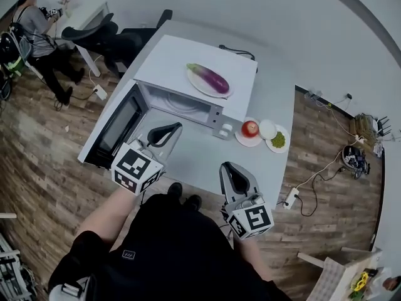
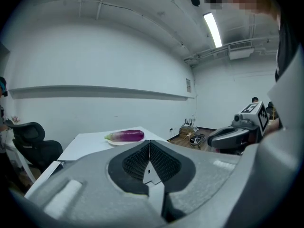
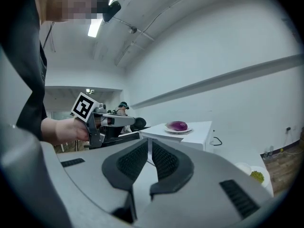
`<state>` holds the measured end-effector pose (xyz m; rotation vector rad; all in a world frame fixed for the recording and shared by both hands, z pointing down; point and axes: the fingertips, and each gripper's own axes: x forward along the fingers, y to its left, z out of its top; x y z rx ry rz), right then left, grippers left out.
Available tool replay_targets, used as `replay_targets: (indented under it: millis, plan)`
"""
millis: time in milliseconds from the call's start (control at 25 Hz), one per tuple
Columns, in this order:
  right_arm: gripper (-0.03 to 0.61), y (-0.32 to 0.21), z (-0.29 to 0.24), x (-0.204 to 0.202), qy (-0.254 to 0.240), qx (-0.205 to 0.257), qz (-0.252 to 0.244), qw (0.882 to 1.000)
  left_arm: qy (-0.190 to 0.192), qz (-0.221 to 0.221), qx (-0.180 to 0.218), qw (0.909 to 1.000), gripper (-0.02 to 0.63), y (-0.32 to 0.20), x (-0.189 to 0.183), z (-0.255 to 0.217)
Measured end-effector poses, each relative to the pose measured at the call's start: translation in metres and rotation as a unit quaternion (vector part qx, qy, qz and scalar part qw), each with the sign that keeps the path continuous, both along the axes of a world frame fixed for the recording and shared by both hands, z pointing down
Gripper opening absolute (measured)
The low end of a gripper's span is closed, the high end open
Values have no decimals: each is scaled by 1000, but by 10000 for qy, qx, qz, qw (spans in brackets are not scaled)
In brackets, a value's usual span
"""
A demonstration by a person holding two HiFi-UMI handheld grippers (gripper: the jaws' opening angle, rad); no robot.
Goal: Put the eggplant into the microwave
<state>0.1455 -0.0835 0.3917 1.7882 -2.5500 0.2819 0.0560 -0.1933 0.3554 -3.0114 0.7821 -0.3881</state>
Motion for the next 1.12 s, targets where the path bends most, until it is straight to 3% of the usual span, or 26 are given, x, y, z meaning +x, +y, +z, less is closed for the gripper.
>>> replay_targets:
  millis: [440,600,880,1120]
  plan:
    - [26,-36,7,2,-106,-170,94,9998,-764,206,436,9959,9,-58,30,13]
    - [26,-43,14,2,-135,-271,145,9994,-1178,228,752,9899,9,-77,38,20]
    - [26,-48,25,14,-260,-432,337,9982,-1719,539,871,9798,13,-103,56,41]
    - [26,-54,32,24,-348,-485,455,9972,-2241,675,1180,9650,84,-119,70,58]
